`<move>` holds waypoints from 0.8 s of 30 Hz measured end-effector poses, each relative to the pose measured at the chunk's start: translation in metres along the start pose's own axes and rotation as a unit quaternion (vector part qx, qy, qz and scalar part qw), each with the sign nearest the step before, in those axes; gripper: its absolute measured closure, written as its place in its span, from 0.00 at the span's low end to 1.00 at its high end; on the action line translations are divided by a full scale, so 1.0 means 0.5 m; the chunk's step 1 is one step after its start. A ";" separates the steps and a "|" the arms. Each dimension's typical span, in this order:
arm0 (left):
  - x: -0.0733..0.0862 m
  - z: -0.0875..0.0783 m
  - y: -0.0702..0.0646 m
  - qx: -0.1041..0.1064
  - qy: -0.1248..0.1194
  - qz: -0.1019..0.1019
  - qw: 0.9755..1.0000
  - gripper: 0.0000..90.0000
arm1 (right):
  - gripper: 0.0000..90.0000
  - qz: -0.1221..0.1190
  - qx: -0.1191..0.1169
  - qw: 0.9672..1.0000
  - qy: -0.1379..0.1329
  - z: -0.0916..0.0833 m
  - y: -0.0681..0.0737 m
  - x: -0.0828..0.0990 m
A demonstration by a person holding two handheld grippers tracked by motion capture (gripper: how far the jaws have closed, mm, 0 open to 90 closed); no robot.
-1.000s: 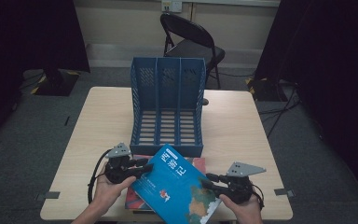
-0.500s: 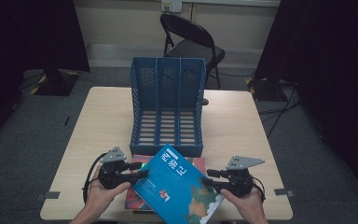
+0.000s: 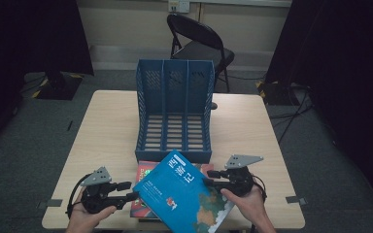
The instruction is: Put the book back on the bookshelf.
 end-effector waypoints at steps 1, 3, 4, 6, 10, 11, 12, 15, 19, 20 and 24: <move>0.004 0.002 0.005 0.006 -0.005 -0.007 1.000 0.53 | 0.70 -0.001 -0.001 1.000 -0.001 0.002 0.001 -0.001; 0.004 0.002 0.008 0.007 -0.003 -0.008 1.000 0.52 | 0.71 -0.001 -0.005 1.000 -0.003 0.006 0.002 -0.001; 0.004 0.002 0.008 0.007 -0.003 -0.008 1.000 0.52 | 0.71 -0.001 -0.005 1.000 -0.003 0.006 0.002 -0.001; 0.006 0.003 0.007 0.006 -0.007 -0.005 1.000 0.50 | 0.71 0.003 -0.013 1.000 -0.004 0.007 0.001 0.001; 0.007 0.007 0.011 0.007 -0.015 -0.019 1.000 0.50 | 0.75 -0.009 -0.012 1.000 0.001 0.005 0.005 -0.001; 0.006 0.008 0.013 0.009 -0.015 -0.017 1.000 0.50 | 0.75 -0.009 -0.011 1.000 0.001 0.005 0.005 -0.001; 0.005 0.009 0.013 0.007 -0.014 -0.014 1.000 0.50 | 0.75 -0.008 -0.011 1.000 0.001 0.004 0.005 0.000; -0.001 0.013 0.014 0.002 -0.015 -0.013 1.000 0.50 | 0.75 -0.003 -0.012 1.000 0.003 -0.001 0.004 0.006; -0.015 0.025 0.019 -0.007 -0.018 -0.019 1.000 0.49 | 0.74 -0.002 -0.010 1.000 0.004 -0.010 0.007 0.014; -0.015 0.025 0.019 -0.007 -0.018 -0.019 1.000 0.49 | 0.74 -0.002 -0.010 1.000 0.004 -0.010 0.007 0.014; -0.024 0.034 0.023 -0.014 -0.019 -0.019 1.000 0.49 | 0.73 0.009 -0.008 1.000 -0.004 -0.018 0.012 0.028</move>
Point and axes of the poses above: each handheld gripper's, and its own axes: z roughly forward along the jaws, x roughly out of its underside, y roughly to its left, the point moved 1 cm from there along z, roughly forward along the jaws, and after that the axes turned 5 degrees about y, right-handed, at the moved point
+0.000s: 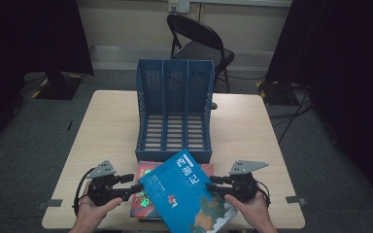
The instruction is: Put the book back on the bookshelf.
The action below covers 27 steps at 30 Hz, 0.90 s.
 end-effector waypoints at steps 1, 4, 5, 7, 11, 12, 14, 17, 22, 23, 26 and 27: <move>-0.003 0.003 0.001 -0.002 -0.002 -0.003 1.000 0.49 | 0.73 0.001 0.001 1.000 -0.001 -0.004 0.003 0.005; -0.013 0.012 0.004 -0.005 -0.001 -0.006 1.000 0.49 | 0.73 0.001 0.003 1.000 0.001 -0.009 0.006 0.009; -0.019 0.018 0.009 -0.006 0.000 -0.007 1.000 0.49 | 0.73 0.006 0.002 1.000 -0.002 -0.013 0.009 0.015; -0.023 0.023 0.011 -0.007 -0.003 -0.011 1.000 0.49 | 0.73 0.008 0.000 1.000 -0.002 -0.015 0.010 0.018; -0.045 0.041 0.016 -0.015 0.000 -0.008 1.000 0.51 | 0.73 0.013 -0.004 1.000 -0.004 -0.028 0.020 0.033; -0.045 0.041 0.016 -0.015 0.000 -0.008 1.000 0.51 | 0.73 0.013 -0.004 1.000 -0.004 -0.028 0.020 0.033; -0.057 0.051 0.013 -0.025 -0.001 -0.009 1.000 0.52 | 0.73 0.012 -0.008 1.000 -0.002 -0.032 0.024 0.037; -0.062 0.053 0.014 -0.023 0.000 -0.011 1.000 0.55 | 0.73 0.004 -0.006 1.000 0.001 -0.038 0.030 0.040; -0.051 0.041 -0.011 -0.002 0.003 0.006 1.000 0.47 | 0.72 -0.003 -0.007 1.000 -0.013 -0.031 0.017 0.032; -0.046 0.040 -0.020 0.011 0.004 0.008 1.000 0.46 | 0.70 -0.009 -0.004 1.000 -0.020 -0.022 0.010 0.023; -0.039 0.039 -0.036 0.020 -0.003 0.007 1.000 0.42 | 0.68 0.001 -0.007 1.000 -0.021 -0.011 -0.002 0.013; -0.038 0.045 -0.040 0.029 -0.004 -0.001 1.000 0.38 | 0.68 0.004 -0.007 1.000 -0.022 -0.008 -0.005 0.012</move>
Point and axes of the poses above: each handheld gripper's, and its own axes: z roughly forward along the jaws, x roughly out of its underside, y roughly to its left, the point moved 1 cm from there along z, roughly forward along the jaws, and after that the axes turned 5 degrees about y, right-handed, at the moved point
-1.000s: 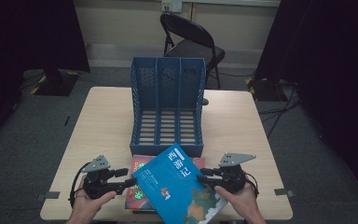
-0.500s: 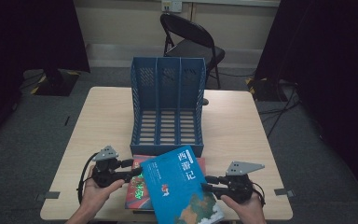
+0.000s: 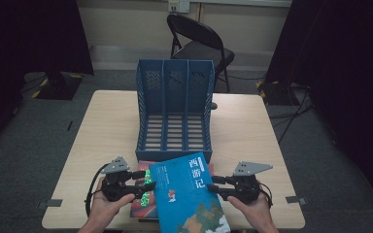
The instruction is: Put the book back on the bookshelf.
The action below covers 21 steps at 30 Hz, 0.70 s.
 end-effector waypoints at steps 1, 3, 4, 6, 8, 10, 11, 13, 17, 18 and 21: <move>0.000 0.000 0.000 0.000 0.000 0.000 1.000 0.37 | 0.68 0.000 0.000 1.000 0.000 0.000 0.000 0.000; 0.003 0.014 -0.002 0.005 0.004 0.002 1.000 0.37 | 0.67 0.013 -0.003 1.000 -0.009 0.007 -0.005 0.001; 0.004 0.020 -0.004 0.011 -0.003 0.002 1.000 0.37 | 0.67 0.016 -0.004 1.000 -0.011 0.007 -0.006 0.003; -0.002 0.025 -0.007 0.003 0.008 0.005 1.000 0.32 | 0.67 0.027 -0.003 0.999 -0.019 0.007 -0.004 0.010; -0.005 0.025 -0.004 0.005 0.012 0.001 1.000 0.34 | 0.67 0.029 0.002 0.999 -0.016 0.007 0.000 0.009; -0.008 0.028 -0.004 0.002 0.014 -0.003 1.000 0.34 | 0.67 0.030 0.008 0.999 -0.010 0.006 0.005 0.008; -0.008 0.028 -0.004 0.002 0.014 -0.003 1.000 0.34 | 0.67 0.030 0.008 0.999 -0.010 0.006 0.005 0.008; -0.016 0.033 -0.001 0.002 0.019 0.001 1.000 0.33 | 0.66 0.037 0.009 0.999 -0.007 0.004 0.008 0.009; -0.027 0.043 0.004 -0.001 0.021 0.000 1.000 0.32 | 0.66 0.035 0.018 0.999 -0.002 0.003 0.019 0.008; -0.032 0.045 0.009 0.000 0.025 0.003 1.000 0.31 | 0.65 0.034 0.023 0.999 -0.002 0.003 0.024 0.008; -0.038 0.045 0.015 0.005 0.033 0.005 0.999 0.32 | 0.65 0.033 0.027 0.999 -0.004 0.005 0.028 0.009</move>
Point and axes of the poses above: each handheld gripper's, and its own axes: z roughly forward along the jaws, x roughly out of its underside, y roughly to its left, the point moved 1 cm from there along z, roughly forward along the jaws, and after that the axes turned 5 degrees about y, right-handed, at the moved point
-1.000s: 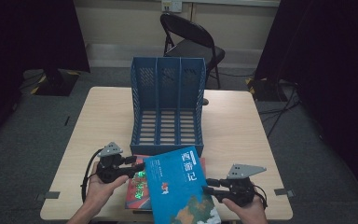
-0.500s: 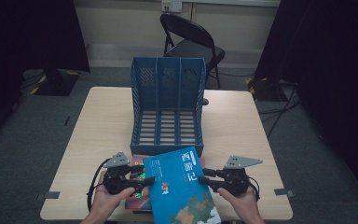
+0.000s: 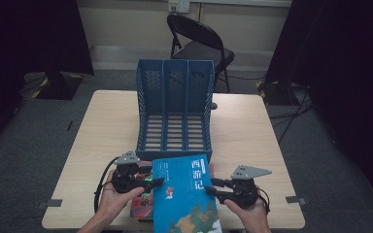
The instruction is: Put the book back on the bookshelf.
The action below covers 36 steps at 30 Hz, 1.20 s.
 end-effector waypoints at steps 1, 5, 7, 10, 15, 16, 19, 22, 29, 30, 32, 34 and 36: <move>-0.004 0.001 0.004 0.002 0.000 -0.003 1.000 0.32 | 0.65 -0.003 0.004 1.000 0.002 0.000 0.005 -0.001; -0.011 0.004 0.013 0.004 0.000 -0.003 1.000 0.32 | 0.66 -0.005 0.004 1.000 0.013 0.001 0.013 -0.007; -0.011 0.006 0.015 0.004 -0.001 0.002 1.000 0.31 | 0.66 -0.015 0.008 1.000 0.017 0.002 0.018 -0.011; -0.010 0.008 0.015 0.006 -0.004 0.007 1.000 0.26 | 0.68 -0.017 0.004 1.000 0.017 0.003 0.018 -0.013; -0.004 0.012 0.009 0.006 -0.004 0.015 1.000 0.21 | 0.62 -0.012 -0.004 1.000 -0.002 0.005 0.005 -0.018; -0.002 0.012 0.010 0.007 -0.007 0.011 1.000 0.21 | 0.62 -0.015 0.005 1.000 0.001 0.013 0.005 -0.020; 0.005 0.014 0.014 0.015 -0.020 0.004 1.000 0.21 | 0.57 -0.016 0.012 1.000 -0.004 0.016 0.002 -0.024; 0.005 0.015 0.015 0.015 -0.018 0.002 1.000 0.20 | 0.50 -0.010 0.024 1.000 -0.006 0.030 -0.003 -0.027; 0.006 0.016 0.010 0.010 -0.017 -0.016 1.000 0.20 | 0.39 0.007 0.016 1.000 -0.007 0.048 -0.016 -0.032; 0.005 0.016 0.010 0.010 -0.017 -0.014 1.000 0.20 | 0.38 0.009 0.016 1.000 -0.010 0.049 -0.016 -0.031; 0.005 0.015 0.009 0.009 -0.016 -0.011 1.000 0.20 | 0.37 0.018 0.012 1.000 -0.018 0.053 -0.017 -0.027; 0.006 0.014 0.005 0.007 -0.017 -0.003 1.000 0.20 | 0.37 0.026 0.007 0.999 -0.018 0.054 -0.019 -0.025; 0.005 0.010 -0.001 0.001 -0.012 0.004 1.000 0.21 | 0.36 0.031 0.003 0.999 -0.016 0.055 -0.020 -0.025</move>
Point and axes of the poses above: each handheld gripper's, and its own axes: z roughly forward along the jaws, x roughly out of its underside, y roughly to its left, the point moved 1 cm from there along z, roughly forward along the jaws, and after that the axes turned 5 degrees about y, right-handed, at the moved point
